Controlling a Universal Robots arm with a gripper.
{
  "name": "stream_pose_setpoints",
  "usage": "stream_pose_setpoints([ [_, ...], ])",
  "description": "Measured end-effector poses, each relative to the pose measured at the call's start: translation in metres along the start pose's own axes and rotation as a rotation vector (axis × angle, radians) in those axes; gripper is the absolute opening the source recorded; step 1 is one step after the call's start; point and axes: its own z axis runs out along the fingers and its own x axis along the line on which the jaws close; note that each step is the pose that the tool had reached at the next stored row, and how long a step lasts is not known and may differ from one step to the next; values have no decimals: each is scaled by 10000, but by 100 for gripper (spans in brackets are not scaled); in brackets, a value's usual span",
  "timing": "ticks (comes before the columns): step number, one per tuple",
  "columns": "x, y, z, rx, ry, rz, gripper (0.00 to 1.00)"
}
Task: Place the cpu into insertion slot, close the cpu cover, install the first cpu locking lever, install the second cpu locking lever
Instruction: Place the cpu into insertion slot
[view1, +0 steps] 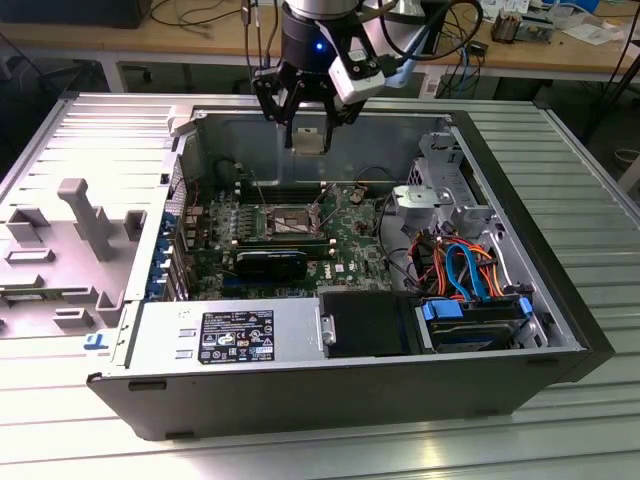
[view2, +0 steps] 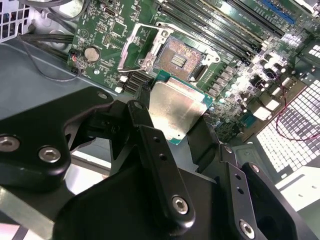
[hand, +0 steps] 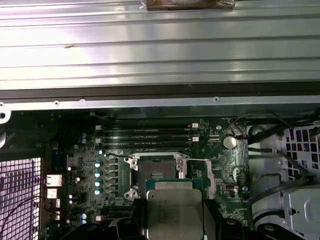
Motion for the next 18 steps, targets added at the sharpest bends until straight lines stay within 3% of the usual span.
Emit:
stream_pose_setpoints([
  [18, 6, -44, 65, 75, -1, 2, 54],
])
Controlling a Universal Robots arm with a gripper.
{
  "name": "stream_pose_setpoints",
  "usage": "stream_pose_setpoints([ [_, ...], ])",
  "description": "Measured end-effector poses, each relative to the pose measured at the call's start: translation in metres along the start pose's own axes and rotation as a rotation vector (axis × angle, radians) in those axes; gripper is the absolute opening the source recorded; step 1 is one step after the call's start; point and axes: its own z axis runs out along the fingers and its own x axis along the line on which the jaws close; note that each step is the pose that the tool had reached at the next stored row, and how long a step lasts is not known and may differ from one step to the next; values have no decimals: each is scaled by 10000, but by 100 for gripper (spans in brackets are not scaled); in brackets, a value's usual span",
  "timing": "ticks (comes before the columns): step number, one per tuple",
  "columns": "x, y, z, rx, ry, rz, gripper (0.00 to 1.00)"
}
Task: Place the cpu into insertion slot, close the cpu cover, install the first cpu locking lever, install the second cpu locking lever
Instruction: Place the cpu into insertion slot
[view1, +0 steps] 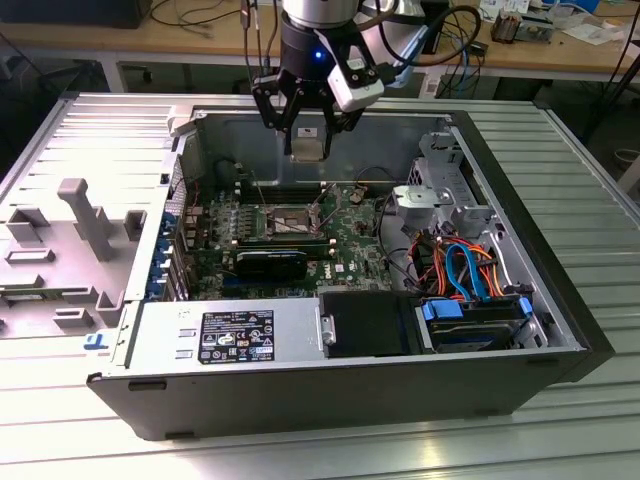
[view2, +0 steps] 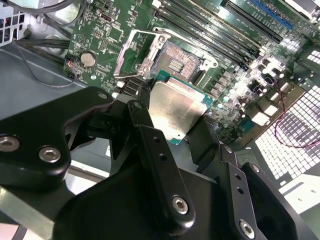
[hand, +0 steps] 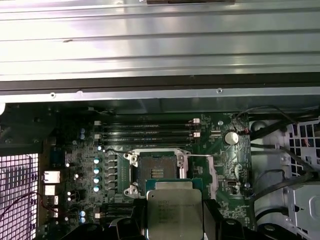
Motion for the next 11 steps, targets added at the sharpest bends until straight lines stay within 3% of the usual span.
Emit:
stream_pose_setpoints([
  [11, 3, -25, 45, 65, -2, 1, 54],
])
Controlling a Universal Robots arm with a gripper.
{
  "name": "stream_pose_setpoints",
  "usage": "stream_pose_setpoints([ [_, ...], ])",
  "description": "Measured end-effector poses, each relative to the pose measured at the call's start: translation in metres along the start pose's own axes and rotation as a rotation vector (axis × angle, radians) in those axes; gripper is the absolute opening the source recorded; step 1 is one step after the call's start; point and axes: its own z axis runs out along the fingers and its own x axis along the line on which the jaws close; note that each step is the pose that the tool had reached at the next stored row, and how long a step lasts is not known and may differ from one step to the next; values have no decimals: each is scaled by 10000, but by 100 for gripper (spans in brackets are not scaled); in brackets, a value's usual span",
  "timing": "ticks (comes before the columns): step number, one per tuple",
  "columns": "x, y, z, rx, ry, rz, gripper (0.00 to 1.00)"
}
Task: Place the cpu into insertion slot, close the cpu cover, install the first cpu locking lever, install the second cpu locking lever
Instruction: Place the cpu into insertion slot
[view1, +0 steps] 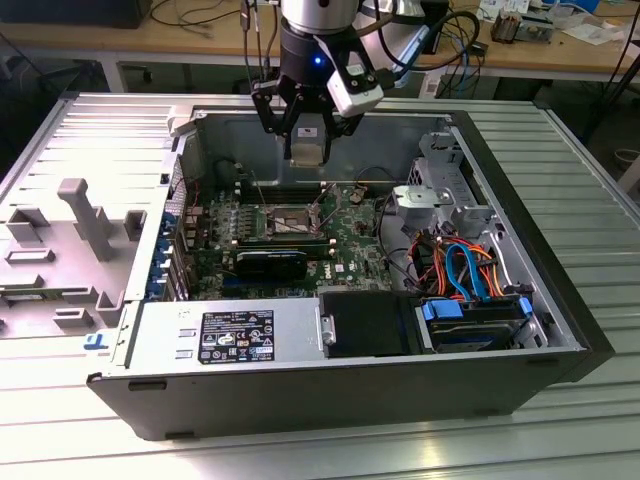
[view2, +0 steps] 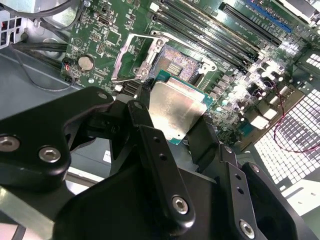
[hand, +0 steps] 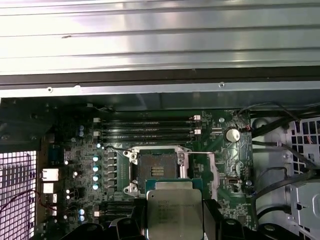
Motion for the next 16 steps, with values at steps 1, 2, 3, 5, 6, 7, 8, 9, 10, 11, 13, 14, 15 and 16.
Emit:
stream_pose_setpoints([
  [1, 0, -1, 2, 3, 0, 0, 54],
  [2, 0, -4, 7, 9, 0, 0, 54],
  [3, 0, -8, 12, 16, 0, 0, 54],
  [5, 0, -12, 19, 23, -1, 0, 54],
  [6, 0, -13, 22, 26, -1, 0, 54],
  [7, 0, -16, 25, 30, 0, 0, 54],
  [8, 1, -17, 28, 32, -1, 1, 54],
  [9, 1, -19, 31, 35, -1, 1, 54],
  [10, 1, -21, 34, 37, -1, 0, 54],
  [11, 1, -22, 37, 38, -1, 1, 54],
  [13, 1, -26, 43, 45, -1, 1, 54],
  [14, 1, -27, 46, 47, -1, 1, 54],
  [15, 2, -30, 51, 51, -1, 1, 54],
  [16, 3, -34, 57, 54, -1, 0, 54],
])
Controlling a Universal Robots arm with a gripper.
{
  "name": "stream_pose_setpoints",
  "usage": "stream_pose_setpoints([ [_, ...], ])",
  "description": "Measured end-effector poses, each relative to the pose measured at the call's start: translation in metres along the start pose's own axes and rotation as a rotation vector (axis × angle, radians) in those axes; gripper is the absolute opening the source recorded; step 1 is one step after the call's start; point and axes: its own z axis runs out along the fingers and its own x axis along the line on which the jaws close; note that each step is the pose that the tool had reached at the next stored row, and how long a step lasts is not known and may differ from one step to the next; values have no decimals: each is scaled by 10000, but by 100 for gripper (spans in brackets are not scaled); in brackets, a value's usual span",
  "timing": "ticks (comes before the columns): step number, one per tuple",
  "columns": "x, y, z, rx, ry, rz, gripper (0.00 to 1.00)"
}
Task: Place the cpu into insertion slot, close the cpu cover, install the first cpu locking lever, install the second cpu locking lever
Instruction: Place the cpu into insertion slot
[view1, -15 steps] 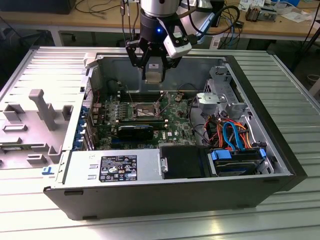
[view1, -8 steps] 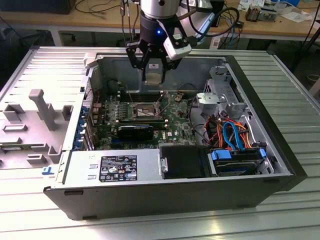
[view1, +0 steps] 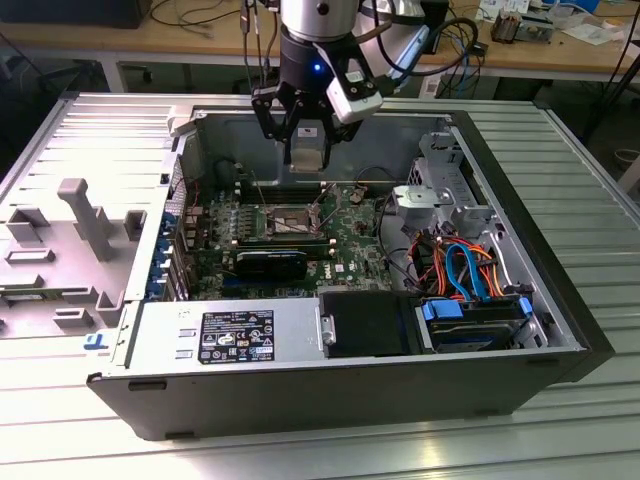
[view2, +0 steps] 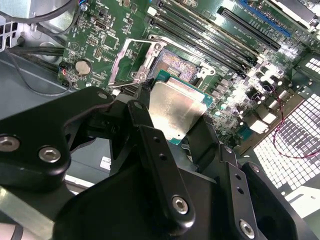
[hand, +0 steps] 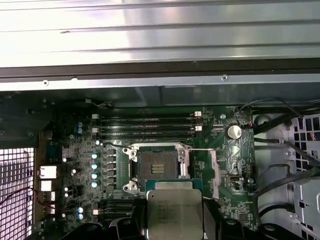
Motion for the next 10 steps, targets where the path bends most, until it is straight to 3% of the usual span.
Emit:
stream_pose_setpoints([
  [10, 12, -27, 32, 15, 0, 1, 54],
])
